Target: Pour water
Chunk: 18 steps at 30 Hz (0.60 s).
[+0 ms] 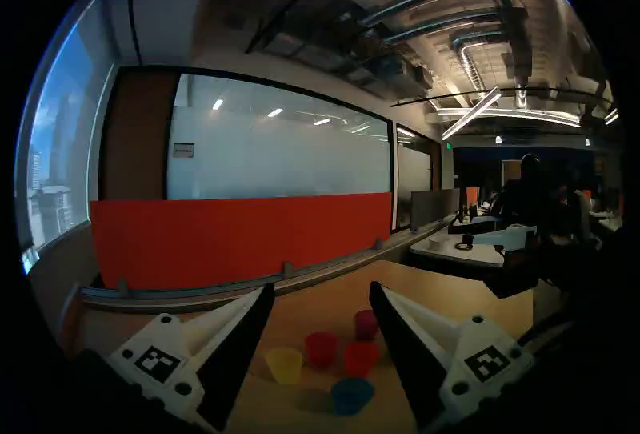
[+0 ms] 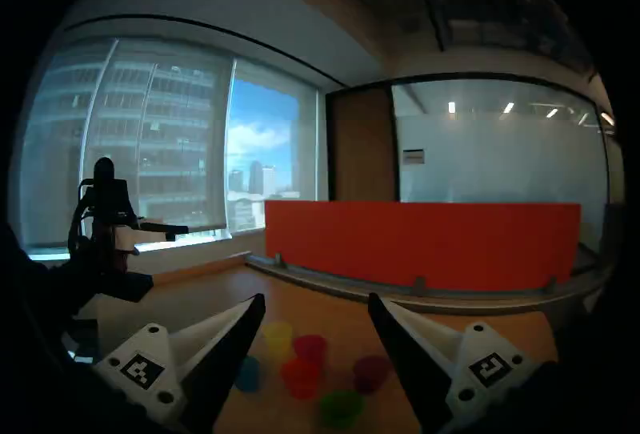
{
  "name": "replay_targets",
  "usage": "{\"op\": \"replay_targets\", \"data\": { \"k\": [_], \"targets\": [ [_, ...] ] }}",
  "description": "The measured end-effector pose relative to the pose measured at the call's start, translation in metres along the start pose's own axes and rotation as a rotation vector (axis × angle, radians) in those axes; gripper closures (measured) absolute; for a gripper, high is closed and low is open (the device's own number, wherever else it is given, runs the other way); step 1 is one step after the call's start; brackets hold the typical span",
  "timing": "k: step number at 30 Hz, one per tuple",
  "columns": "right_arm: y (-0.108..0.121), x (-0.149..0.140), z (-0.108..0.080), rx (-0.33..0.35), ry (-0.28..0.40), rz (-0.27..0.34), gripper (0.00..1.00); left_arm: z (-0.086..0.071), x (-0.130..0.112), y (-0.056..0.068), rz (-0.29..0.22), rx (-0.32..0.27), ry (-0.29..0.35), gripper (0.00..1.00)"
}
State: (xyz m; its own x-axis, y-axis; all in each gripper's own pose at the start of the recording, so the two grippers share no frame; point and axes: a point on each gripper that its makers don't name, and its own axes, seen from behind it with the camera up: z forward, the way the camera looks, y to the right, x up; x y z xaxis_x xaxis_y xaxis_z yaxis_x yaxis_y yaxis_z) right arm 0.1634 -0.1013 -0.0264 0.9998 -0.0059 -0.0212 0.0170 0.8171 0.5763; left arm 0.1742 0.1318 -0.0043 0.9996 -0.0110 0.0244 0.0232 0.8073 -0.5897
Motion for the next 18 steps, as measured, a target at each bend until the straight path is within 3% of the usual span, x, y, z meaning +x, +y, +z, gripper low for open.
{"op": "replay_targets", "data": {
  "k": [9,18],
  "targets": [
    [-0.010,-0.005,0.002,0.048,-0.011,-0.015,0.01,0.005,-0.006,0.004,0.014,-0.026,-0.012,0.12],
    [-0.012,-0.001,0.005,0.048,-0.012,-0.033,0.00,0.004,-0.008,0.010,0.024,-0.048,-0.020,0.12]
  ]
}}
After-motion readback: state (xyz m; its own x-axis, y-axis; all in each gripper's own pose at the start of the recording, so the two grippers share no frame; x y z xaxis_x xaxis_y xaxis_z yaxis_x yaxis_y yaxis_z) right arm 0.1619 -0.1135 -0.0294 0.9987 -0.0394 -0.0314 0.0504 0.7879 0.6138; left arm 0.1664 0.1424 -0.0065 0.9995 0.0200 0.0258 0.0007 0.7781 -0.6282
